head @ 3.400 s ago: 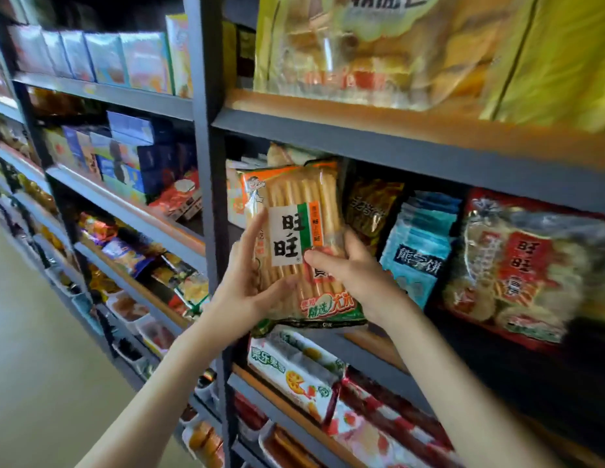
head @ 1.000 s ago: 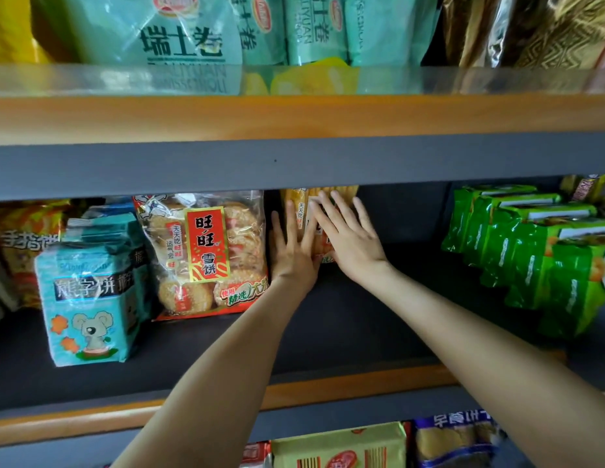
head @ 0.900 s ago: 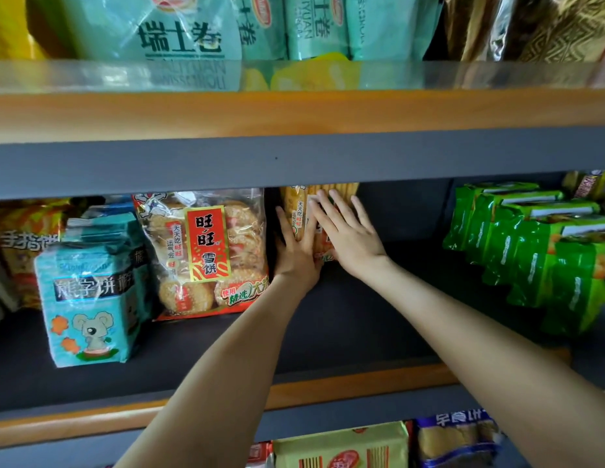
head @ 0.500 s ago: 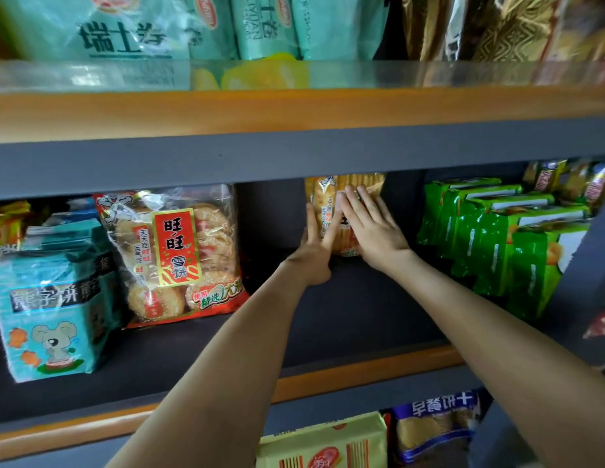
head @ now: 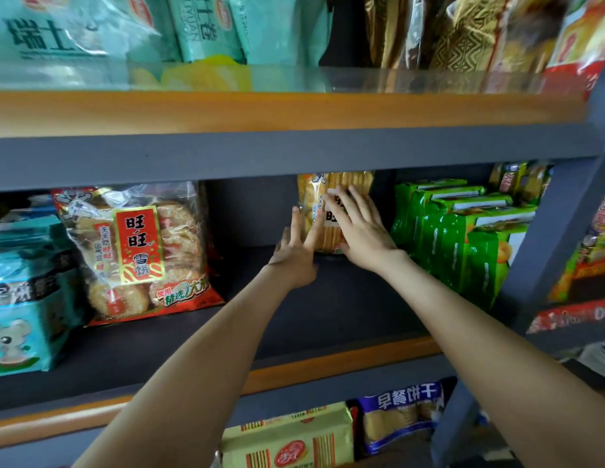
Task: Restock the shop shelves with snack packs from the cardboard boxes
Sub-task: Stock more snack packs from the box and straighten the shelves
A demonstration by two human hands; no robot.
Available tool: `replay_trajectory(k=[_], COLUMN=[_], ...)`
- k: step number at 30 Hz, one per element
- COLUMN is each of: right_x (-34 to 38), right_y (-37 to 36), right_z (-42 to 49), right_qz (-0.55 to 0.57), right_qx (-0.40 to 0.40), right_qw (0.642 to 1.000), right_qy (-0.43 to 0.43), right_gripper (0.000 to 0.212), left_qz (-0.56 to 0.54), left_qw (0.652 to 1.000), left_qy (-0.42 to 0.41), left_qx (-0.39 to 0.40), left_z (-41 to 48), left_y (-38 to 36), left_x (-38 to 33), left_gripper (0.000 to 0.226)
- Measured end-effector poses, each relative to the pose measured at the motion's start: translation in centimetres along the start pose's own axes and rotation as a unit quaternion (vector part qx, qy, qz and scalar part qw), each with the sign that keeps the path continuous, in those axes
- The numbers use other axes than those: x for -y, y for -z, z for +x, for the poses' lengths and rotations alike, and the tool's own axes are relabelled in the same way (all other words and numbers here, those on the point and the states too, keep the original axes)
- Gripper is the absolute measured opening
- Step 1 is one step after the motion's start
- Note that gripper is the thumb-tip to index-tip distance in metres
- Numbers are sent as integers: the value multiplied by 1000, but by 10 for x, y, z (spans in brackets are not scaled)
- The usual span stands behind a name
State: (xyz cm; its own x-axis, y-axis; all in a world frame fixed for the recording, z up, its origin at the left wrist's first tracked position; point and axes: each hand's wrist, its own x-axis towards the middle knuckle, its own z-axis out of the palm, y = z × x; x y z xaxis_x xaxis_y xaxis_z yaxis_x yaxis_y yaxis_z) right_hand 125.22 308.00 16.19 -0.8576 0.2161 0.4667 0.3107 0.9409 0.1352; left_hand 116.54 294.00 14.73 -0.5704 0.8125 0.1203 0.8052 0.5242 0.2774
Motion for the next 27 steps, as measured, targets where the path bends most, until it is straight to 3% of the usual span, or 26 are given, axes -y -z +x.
replay_trajectory(k=[5, 8, 13, 17, 21, 24, 27], right_x=[22, 41, 100, 153, 212, 269, 332], right_y=[10, 19, 32, 48, 71, 82, 74], right_z=[0, -2, -29, -47, -67, -92, -122], right_qz=[73, 140, 279, 381, 495, 521, 565], right_qx=[-23, -9, 1, -39, -52, -39, 11], right_qw=[996, 988, 960, 923, 861, 831, 788], right_qy=[-35, -59, -1, 37, 105, 191, 244], right_gripper=[93, 87, 43, 31, 27, 26, 26], left_qz=[-24, -29, -27, -32, -96, -150, -167], left_qw=[997, 997, 998, 984, 940, 883, 829], left_qy=[42, 53, 44, 69, 126, 178, 273], left_qx=[57, 54, -40, -161, -302, -409, -459], left_z=[-28, -47, -94, -151, -227, -290, -354], left_y=[12, 20, 38, 50, 55, 43, 20], left_x=[0, 2, 11, 25, 47, 66, 85], left_gripper=[97, 89, 44, 43, 37, 29, 26])
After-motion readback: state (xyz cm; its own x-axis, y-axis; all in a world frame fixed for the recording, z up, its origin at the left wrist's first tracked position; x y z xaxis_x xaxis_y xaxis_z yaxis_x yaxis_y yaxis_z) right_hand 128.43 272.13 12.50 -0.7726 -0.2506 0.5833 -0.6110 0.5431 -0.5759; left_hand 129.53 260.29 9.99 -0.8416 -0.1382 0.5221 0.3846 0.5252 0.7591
